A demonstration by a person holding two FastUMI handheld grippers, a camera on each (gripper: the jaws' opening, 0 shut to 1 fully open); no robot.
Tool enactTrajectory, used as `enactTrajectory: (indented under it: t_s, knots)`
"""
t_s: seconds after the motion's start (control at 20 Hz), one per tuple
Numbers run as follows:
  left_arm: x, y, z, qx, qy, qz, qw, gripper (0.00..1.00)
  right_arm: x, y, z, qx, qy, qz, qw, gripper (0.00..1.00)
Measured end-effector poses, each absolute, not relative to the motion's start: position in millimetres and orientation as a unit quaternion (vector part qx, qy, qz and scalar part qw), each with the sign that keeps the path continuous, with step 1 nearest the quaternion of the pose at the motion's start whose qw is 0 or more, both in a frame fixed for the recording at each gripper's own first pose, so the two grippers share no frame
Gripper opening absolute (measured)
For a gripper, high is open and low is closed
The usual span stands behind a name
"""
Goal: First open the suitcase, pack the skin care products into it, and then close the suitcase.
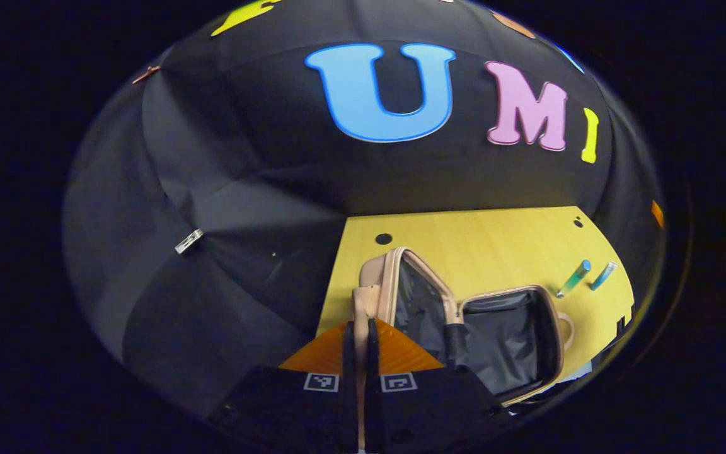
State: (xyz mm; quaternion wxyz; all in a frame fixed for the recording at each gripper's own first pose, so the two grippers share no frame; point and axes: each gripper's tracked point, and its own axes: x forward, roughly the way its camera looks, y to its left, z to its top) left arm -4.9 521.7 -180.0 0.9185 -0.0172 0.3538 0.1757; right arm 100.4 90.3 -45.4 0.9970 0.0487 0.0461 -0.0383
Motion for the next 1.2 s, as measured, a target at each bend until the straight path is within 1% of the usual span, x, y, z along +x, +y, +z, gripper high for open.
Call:
enactTrajectory:
  t_s: [0.05,0.1,0.15,0.2,0.25,0.4,0.6,0.65,0.75,0.8,0.85,0.9,0.95,1.0,1.05,1.1,1.15,1.2]
  knots:
    - [-9,539,-197,-0.029,0.355,0.179,0.917,0.1,95,93,-43,0.041,0.047,-0.045,0.997,0.96]
    - [-14,555,-218,-0.045,0.363,0.186,0.912,0.1,89,96,-43,0.033,0.05,-0.048,0.997,1.0]
    - [-20,571,-242,-0.065,0.373,0.195,0.905,0.06,86,101,-44,0.027,0.058,-0.05,0.997,0.96]
    - [-31,587,-265,-0.087,0.384,0.203,0.897,0.1,82,103,-47,0.018,0.069,-0.052,0.996,0.96]
    - [-38,595,-287,-0.111,0.398,0.21,0.886,0.1,78,102,-48,0.011,0.08,-0.056,0.995,0.96]
    - [-53,607,-345,-0.157,0.43,0.214,0.863,0.1,73,101,-32,-0.003,0.079,-0.065,0.995,0.96]
    - [-38,596,-394,-0.155,0.458,0.21,0.85,0.1,74,103,-27,-0.004,0.083,-0.075,0.994,0.96]
    - [-37,594,-399,-0.152,0.464,0.212,0.847,0.07,74,105,-26,-0.004,0.083,-0.075,0.994,0.96]
    - [-41,601,-400,-0.136,0.466,0.219,0.846,0.18,75,113,-24,-0.012,0.076,-0.072,0.994,0.96]
    - [-43,607,-394,-0.125,0.461,0.227,0.848,0.22,75,114,-26,-0.018,0.077,-0.07,0.994,0.96]
    - [-41,611,-386,-0.117,0.45,0.229,0.855,0.34,77,116,-32,-0.022,0.082,-0.067,0.994,0.96]
    - [-39,609,-378,-0.117,0.437,0.228,0.862,0.33,78,117,-39,-0.02,0.09,-0.066,0.994,0.96]
    - [-40,606,-369,-0.116,0.428,0.226,0.867,0.55,81,119,-44,-0.015,0.097,-0.066,0.993,0.96]
    - [-38,600,-357,-0.112,0.413,0.222,0.876,0.69,83,120,-50,-0.008,0.102,-0.066,0.993,0.94]
    - [-34,595,-347,-0.104,0.39,0.219,0.888,0.83,85,122,-55,0.001,0.106,-0.064,0.992,0.96]
    - [-28,589,-331,-0.093,0.364,0.219,0.9,0.92,88,124,-58,0.006,0.106,-0.06,0.993,0.96]
    - [-22,578,-311,-0.083,0.338,0.213,0.913,0.95,89,124,-60,0.007,0.104,-0.061,0.993,0.96]
    - [-15,565,-292,-0.073,0.312,0.206,0.925,0.95,91,121,-62,0.002,0.101,-0.064,0.993,0.96]
